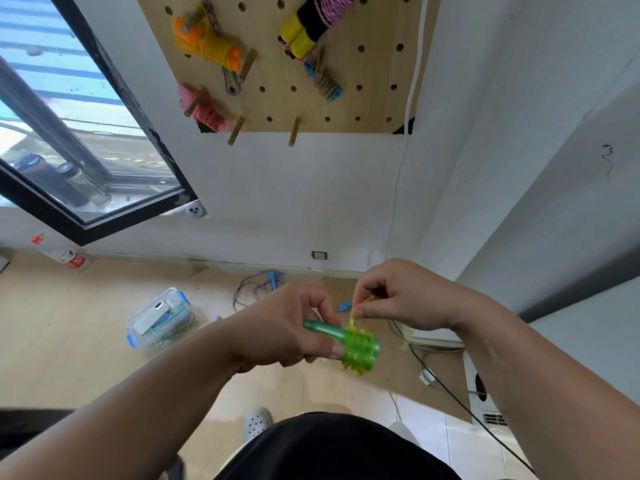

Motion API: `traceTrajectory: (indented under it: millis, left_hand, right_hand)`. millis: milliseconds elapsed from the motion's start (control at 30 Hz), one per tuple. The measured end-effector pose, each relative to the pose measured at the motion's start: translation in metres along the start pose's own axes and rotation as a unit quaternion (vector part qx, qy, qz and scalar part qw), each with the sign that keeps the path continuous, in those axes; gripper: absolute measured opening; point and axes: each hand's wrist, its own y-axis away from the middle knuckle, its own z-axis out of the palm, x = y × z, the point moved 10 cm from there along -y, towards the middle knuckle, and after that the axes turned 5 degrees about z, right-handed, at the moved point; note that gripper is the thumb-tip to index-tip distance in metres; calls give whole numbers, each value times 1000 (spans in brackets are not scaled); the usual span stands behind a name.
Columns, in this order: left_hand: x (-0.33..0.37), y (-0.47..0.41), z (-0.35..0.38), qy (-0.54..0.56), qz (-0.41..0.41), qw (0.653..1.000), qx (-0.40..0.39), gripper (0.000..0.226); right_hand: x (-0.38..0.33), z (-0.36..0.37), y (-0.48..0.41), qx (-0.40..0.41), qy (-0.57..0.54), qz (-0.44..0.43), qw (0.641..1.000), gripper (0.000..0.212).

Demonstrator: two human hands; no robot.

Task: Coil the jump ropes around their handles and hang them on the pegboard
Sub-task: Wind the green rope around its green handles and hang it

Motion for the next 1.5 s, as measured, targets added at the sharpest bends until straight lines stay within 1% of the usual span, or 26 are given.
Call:
traceTrajectory:
  millis: [67,133,200,267,333,400,500,600,667,733,833,933,1000,1100,1167,1233,1333,1400,1500]
  left_hand:
    - [0,-3,-6,-117,-6,993,31,26]
    - [-1,-7,-17,-198,-5,977,83,27]
    - [-2,-9,-29,-198,-3,969,151,28]
    - [-5,-9,-39,-155,-1,964,216,30]
    - [-4,-9,-43,-138,3,959,248,29]
    - [1,-11,-40,-163,11,958,236,29]
    - [11,-13,-33,-220,34,957,189,32]
    - [18,-14,-31,-254,48,955,146,32]
    - [19,-15,-30,-286,52,950,116,32]
    - [20,-17,-29,-314,57,942,101,33]
    - [21,-19,-24,-344,67,932,89,36]
    - [20,-20,-25,-344,59,932,102,35]
    - [17,-18,-34,-307,50,940,143,32]
    - [9,-12,-43,-126,38,967,219,29]
    - [1,-11,-41,-4,24,969,247,31]
    - [-5,-11,-42,112,18,958,265,32]
    - [-12,-9,-49,260,13,920,294,31]
    - [-11,-9,-48,330,21,900,283,31]
    - [-1,-11,-34,391,45,890,231,26]
  right_hand:
    - [-5,4,-5,6,44,18,999,14]
    - [-9,5,-8,41,67,36,996,14]
    - [-12,1,-8,94,79,55,991,13]
    - [-14,-3,-4,137,74,75,985,13]
    - [-16,-3,1,158,64,85,982,15]
    - [-17,-3,5,173,36,92,980,16]
    - [-7,-7,9,192,-58,110,974,20]
    - [8,-12,16,204,-189,148,949,22]
    - [15,-10,20,199,-241,171,934,21]
    - [15,-7,22,192,-248,181,932,21]
    - [8,-3,23,199,-210,175,941,23]
    - [1,3,24,197,-193,160,948,28]
    - [-5,6,26,198,-177,149,952,26]
    - [-14,3,31,220,-152,120,956,19]
    - [-22,4,34,231,-143,90,958,21]
    - [-25,4,38,253,-164,67,951,23]
    - [-21,1,47,287,-212,55,932,17]
    - [-21,3,50,288,-230,36,929,13]
    - [-22,2,55,298,-258,11,919,11]
